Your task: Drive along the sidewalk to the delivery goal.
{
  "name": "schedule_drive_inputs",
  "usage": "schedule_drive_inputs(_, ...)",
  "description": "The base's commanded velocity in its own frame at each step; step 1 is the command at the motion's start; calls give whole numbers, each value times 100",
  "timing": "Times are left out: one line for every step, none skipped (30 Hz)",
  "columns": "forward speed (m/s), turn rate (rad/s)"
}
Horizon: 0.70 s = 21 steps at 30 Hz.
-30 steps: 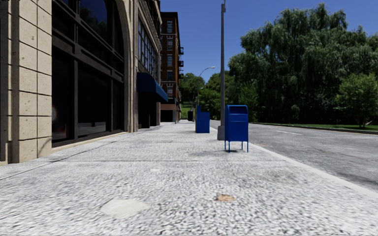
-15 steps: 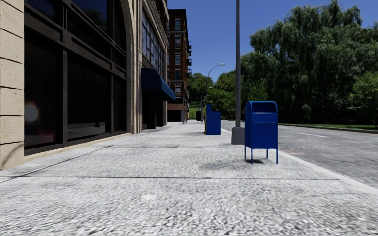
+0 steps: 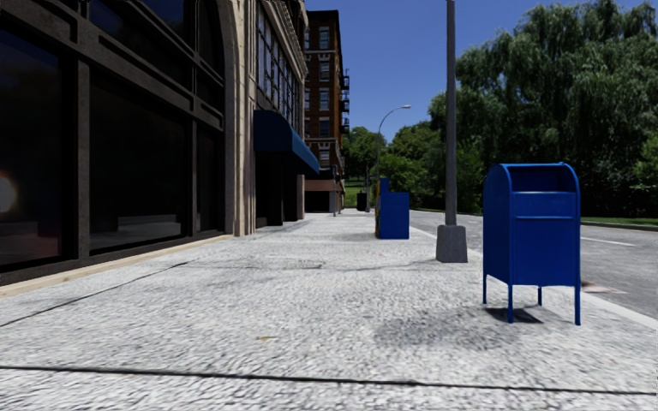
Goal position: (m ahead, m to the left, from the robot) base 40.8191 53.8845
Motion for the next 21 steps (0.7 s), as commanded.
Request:
schedule_drive_inputs(200,0)
schedule_drive_inputs(200,0)
schedule_drive_inputs(200,0)
schedule_drive_inputs(200,0)
schedule_drive_inputs(200,0)
schedule_drive_inputs(200,0)
schedule_drive_inputs(200,0)
schedule_drive_inputs(200,0)
schedule_drive_inputs(200,0)
schedule_drive_inputs(200,0)
schedule_drive_inputs(200,0)
schedule_drive_inputs(200,0)
schedule_drive_inputs(200,0)
schedule_drive_inputs(200,0)
schedule_drive_inputs(200,0)
schedule_drive_inputs(200,0)
schedule_drive_inputs(200,0)
schedule_drive_inputs(200,0)
schedule_drive_inputs(200,0)
schedule_drive_inputs(200,0)
schedule_drive_inputs(200,0)
